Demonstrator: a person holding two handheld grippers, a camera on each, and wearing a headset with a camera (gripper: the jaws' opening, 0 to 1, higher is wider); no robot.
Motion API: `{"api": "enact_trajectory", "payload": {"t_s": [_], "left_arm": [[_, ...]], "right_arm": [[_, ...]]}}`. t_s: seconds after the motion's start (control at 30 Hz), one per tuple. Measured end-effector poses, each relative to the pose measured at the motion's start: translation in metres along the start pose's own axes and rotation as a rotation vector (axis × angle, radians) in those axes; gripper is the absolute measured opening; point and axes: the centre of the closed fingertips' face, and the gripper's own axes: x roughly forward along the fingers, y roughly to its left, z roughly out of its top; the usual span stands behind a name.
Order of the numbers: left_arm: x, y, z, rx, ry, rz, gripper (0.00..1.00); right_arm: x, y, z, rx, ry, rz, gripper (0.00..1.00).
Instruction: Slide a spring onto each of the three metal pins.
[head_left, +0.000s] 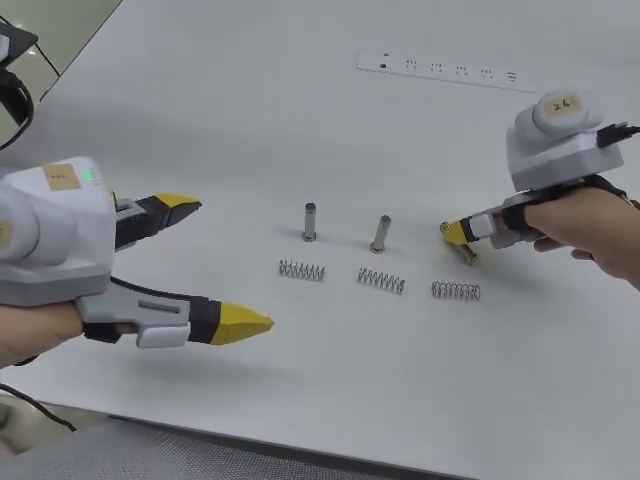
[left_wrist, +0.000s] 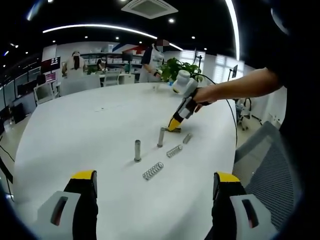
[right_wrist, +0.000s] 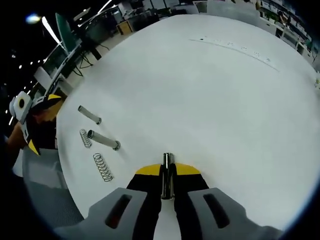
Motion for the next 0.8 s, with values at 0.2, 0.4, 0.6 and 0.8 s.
{"api": "enact_trajectory", "payload": {"t_s": [0.2, 0.4, 0.6, 0.8], "left_arm": [[0.000, 0.001, 0.001, -0.003, -0.002, 0.004, 0.93], [0.002, 0.001, 0.001, -0.001, -0.002, 0.004, 0.93], [0.003, 0.000, 0.002, 0.001, -0.005, 0.006, 0.93], [0.003, 0.000, 0.003, 0.003, -0.006, 0.007, 0.93]], "right_arm": [[-0.005, 0.001, -0.001, -0.017, -0.038, 0.010, 0.05], [-0.010, 0.001, -0.001, -0.015, -0.065, 0.013, 0.05], [-0.016, 0.006, 0.001, -0.011, -0.109, 0.022, 0.05], [-0.021, 0.006, 0.004, -0.020, -0.141, 0.016, 0.05]]}}
